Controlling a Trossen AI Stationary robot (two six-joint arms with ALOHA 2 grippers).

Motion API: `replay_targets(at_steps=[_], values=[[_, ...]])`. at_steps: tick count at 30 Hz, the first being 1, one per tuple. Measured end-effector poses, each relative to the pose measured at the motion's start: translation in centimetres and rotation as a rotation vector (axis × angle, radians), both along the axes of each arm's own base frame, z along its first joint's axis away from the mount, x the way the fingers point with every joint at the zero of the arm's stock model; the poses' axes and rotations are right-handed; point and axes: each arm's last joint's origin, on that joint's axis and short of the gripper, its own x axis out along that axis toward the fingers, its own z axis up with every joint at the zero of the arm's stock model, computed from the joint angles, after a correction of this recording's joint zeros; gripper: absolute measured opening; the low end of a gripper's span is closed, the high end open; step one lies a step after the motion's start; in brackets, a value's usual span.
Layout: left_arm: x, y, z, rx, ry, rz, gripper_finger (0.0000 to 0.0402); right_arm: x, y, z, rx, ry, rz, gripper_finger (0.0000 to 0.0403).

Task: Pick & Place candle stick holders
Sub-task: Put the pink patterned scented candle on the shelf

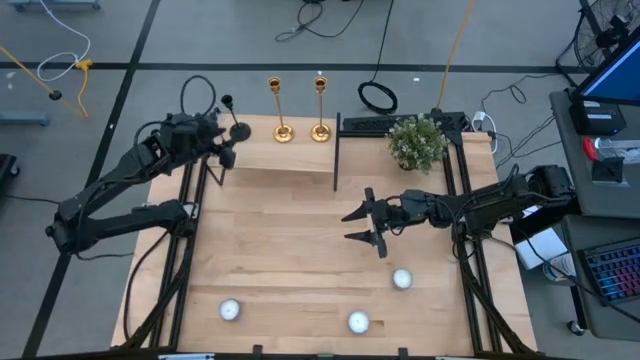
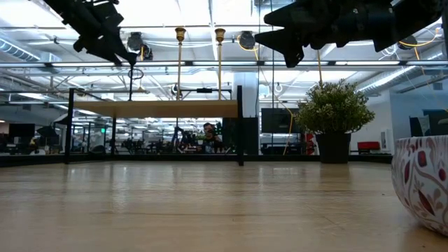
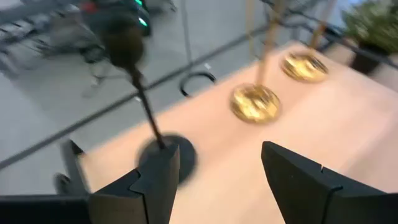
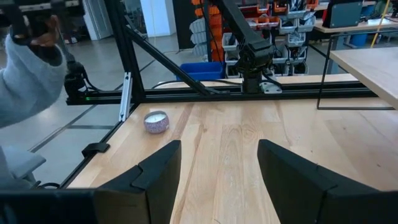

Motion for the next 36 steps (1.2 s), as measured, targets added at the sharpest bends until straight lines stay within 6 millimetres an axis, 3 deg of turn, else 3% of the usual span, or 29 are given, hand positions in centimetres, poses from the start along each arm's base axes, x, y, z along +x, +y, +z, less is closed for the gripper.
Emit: replay_targets(at_steps=[9, 14, 24, 29, 36], values=[[-0.3, -4.0, -1.7, -0.283, 0.088, -0.393, 0.0234, 0.0, 0.0, -0.1, -0.001, 0.008, 0.000, 0.0210], [0.5, -6.2, -2.7, -0.414, 0.105, -0.597, 0.0234, 0.0, 0.0, -0.1, -0.006, 0.007, 0.001, 0.0210], [2.7, -11.8, -6.0, -0.411, 0.105, -1.004, 0.0234, 0.0, 0.0, -0.1, -0.026, 0.003, 0.003, 0.0210], [2.8, -14.7, -8.3, -0.414, 0.147, -1.094, 0.0234, 0.0, 0.0, -0.1, -0.027, 0.003, 0.003, 0.0210], [2.6, -18.2, -11.9, -0.533, 0.352, -1.062, 0.0234, 0.0, 0.0, -0.1, -0.041, -0.002, 0.004, 0.0210]])
